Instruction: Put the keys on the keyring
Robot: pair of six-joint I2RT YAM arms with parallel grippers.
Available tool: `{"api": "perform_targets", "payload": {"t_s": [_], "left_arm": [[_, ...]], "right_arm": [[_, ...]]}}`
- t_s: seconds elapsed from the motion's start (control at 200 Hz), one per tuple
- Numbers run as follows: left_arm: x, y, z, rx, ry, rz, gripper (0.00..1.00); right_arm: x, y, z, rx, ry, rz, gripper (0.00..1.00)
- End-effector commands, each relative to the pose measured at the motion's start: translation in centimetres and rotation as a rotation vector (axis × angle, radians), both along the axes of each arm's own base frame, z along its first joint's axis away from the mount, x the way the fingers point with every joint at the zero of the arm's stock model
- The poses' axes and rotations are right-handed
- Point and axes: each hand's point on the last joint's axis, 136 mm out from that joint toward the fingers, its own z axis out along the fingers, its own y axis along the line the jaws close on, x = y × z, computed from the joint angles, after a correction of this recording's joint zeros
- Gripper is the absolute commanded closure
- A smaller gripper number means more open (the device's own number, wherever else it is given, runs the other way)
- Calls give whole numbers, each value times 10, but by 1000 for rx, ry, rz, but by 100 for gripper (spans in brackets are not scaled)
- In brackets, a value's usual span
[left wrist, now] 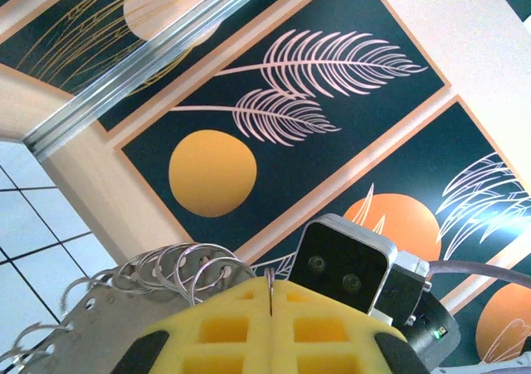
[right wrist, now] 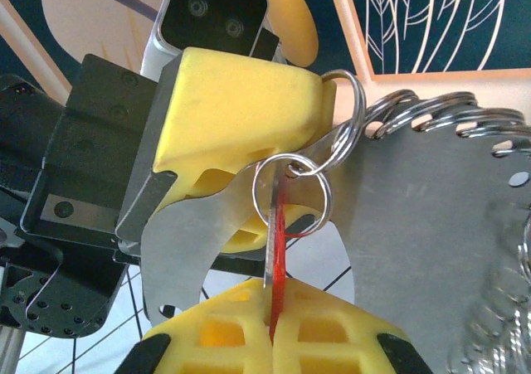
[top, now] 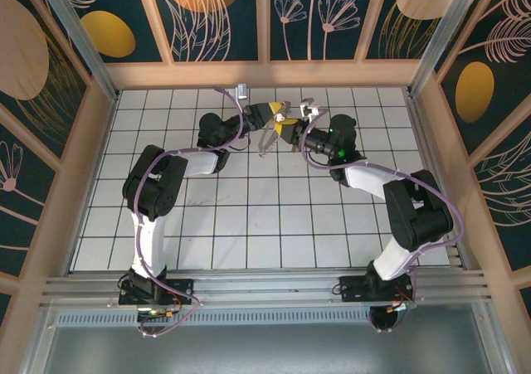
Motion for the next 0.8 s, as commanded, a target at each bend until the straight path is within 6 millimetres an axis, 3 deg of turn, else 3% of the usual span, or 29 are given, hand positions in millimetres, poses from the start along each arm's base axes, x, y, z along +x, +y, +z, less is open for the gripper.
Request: {"api": "perform_targets", "payload": {"t_s": [0.0, 0.18, 0.355, 0.666, 0.796], "left_arm": [[-12, 0, 38, -41, -119, -1, 100], [-13, 0, 38, -38, -121, -3, 100], [-13, 1, 37, -36, -119, -1, 100], [-15, 1, 35, -37, -119, 0, 100], [-16, 0, 35, -37, -121, 0, 100]], "right_arm": [[-5, 12, 5, -17, -31, 64, 100], [-6, 11, 2, -12, -23, 67, 100], [-7, -1, 14, 75, -15, 55, 100], [-16, 20, 21, 155, 24, 198, 100], [-8, 5, 18, 179, 41, 158, 100]]}}
